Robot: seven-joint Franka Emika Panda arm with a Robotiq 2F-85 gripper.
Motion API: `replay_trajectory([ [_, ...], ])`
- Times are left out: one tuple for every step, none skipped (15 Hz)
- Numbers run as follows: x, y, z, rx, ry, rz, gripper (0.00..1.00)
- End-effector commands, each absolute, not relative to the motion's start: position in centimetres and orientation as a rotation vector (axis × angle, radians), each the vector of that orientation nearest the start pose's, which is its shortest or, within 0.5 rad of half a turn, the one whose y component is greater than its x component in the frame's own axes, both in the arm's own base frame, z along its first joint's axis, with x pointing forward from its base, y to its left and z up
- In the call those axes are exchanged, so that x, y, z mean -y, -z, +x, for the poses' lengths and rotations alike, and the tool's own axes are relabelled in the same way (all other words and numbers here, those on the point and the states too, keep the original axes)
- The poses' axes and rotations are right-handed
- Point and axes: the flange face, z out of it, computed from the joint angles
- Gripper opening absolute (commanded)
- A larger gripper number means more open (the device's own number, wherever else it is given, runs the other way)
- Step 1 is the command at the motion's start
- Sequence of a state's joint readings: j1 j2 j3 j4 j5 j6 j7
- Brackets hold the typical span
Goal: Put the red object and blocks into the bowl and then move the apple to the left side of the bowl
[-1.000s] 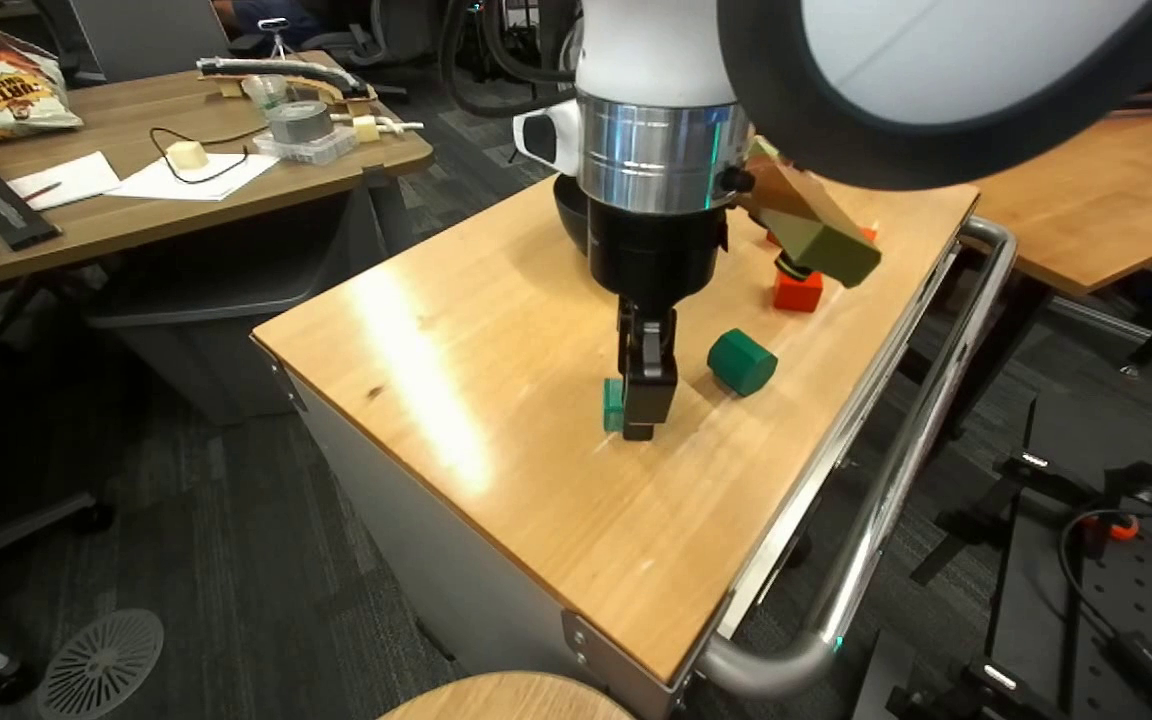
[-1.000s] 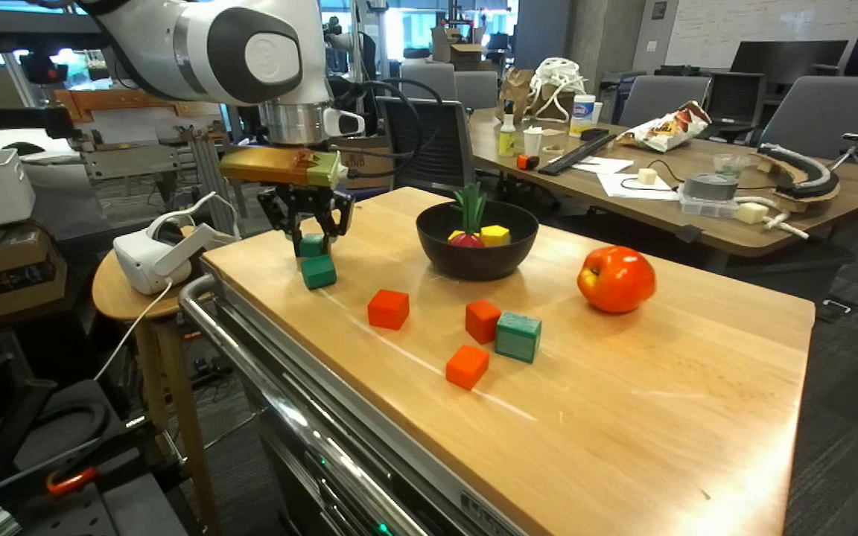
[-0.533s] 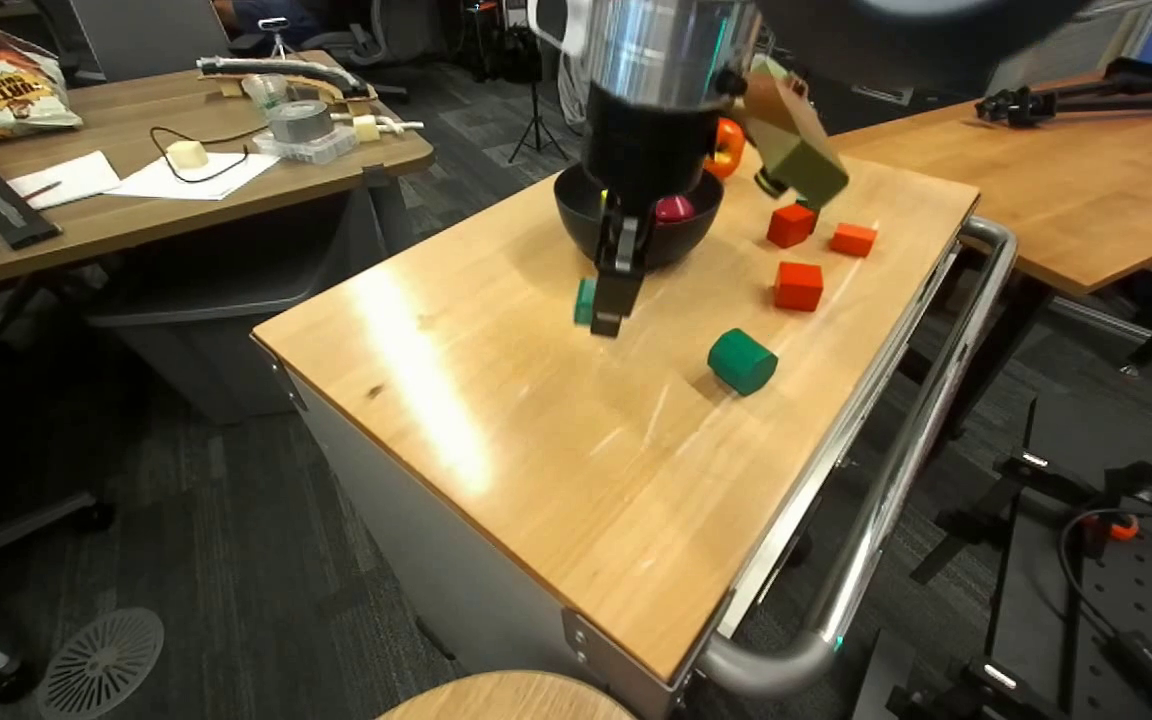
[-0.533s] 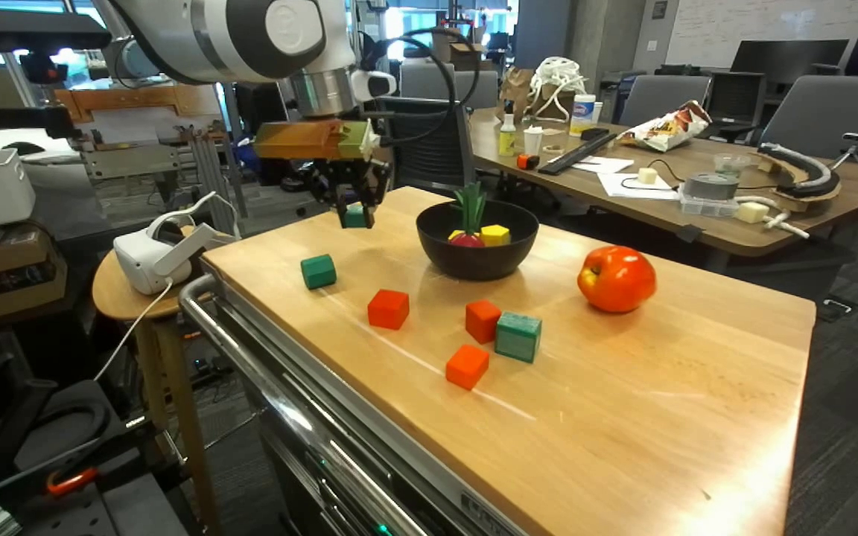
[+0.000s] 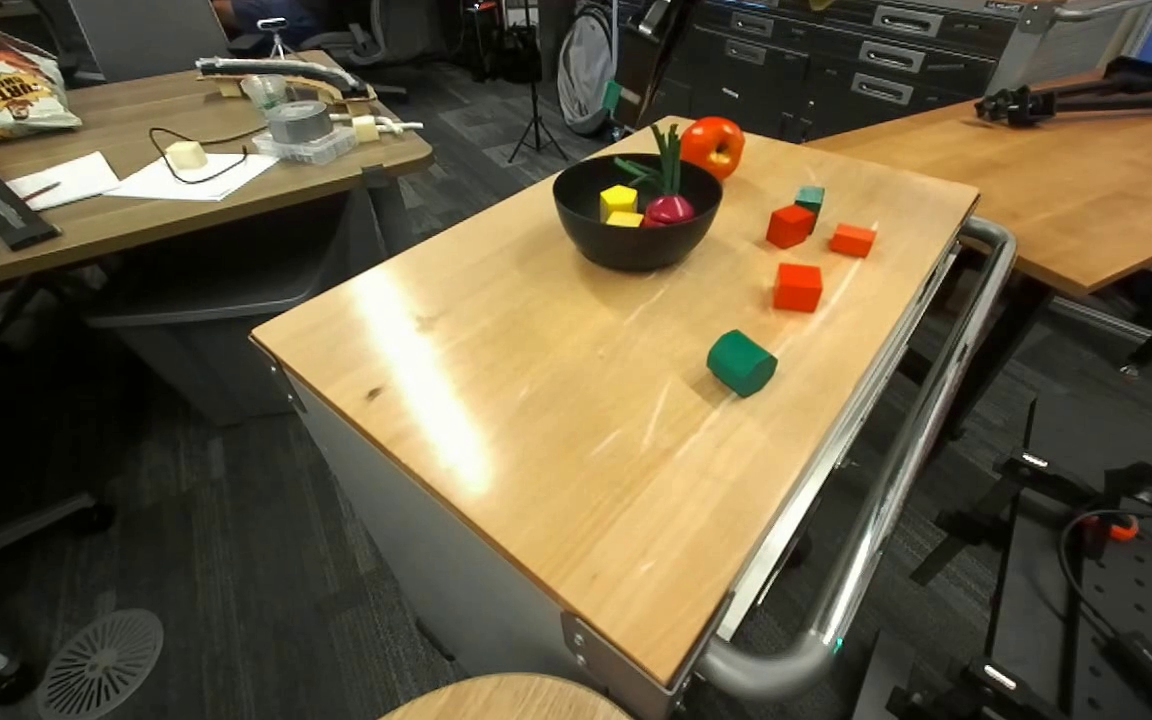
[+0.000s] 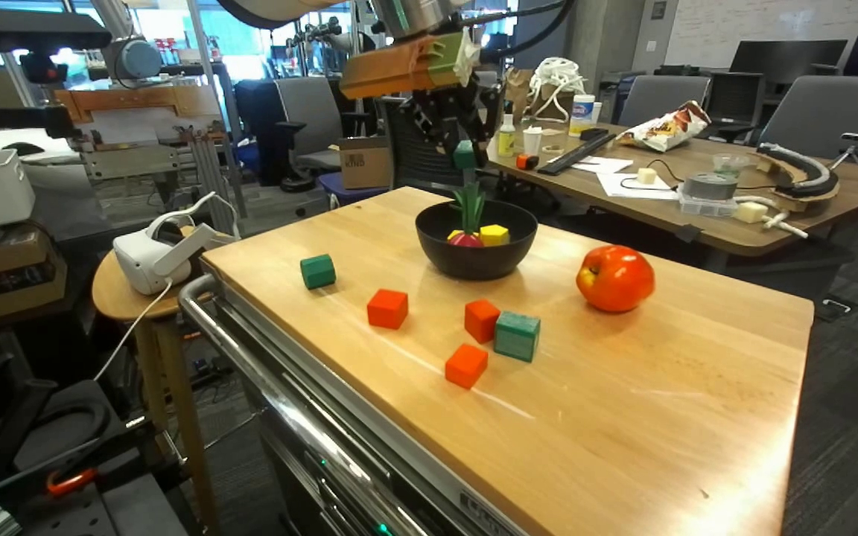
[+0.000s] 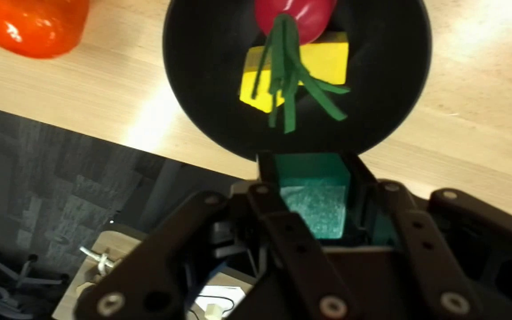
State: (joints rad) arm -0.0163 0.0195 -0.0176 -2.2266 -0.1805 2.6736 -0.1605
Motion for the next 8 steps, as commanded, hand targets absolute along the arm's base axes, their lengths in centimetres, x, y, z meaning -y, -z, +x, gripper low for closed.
replay_trajectory([
  [1.2, -38.5, 58.3, 0.328, 0.672, -3.233, 0.18],
  [1.1, -37.3, 58.4, 0.31, 0.633, -3.244, 0.18],
  [0.9, -36.3, 58.6, 0.29, 0.601, -3.249, 0.18],
  [0.7, -35.3, 58.7, 0.269, 0.572, -3.244, 0.18],
  [0.5, -34.5, 58.8, 0.251, 0.549, -3.237, 0.18],
  [0.3, -34.2, 58.7, 0.244, 0.527, -3.228, 0.38],
  [0.0, -34.0, 58.5, 0.241, 0.496, -3.221, 0.64],
  [-0.5, -34.7, 58.2, 0.25, 0.497, -3.202, 0.64],
])
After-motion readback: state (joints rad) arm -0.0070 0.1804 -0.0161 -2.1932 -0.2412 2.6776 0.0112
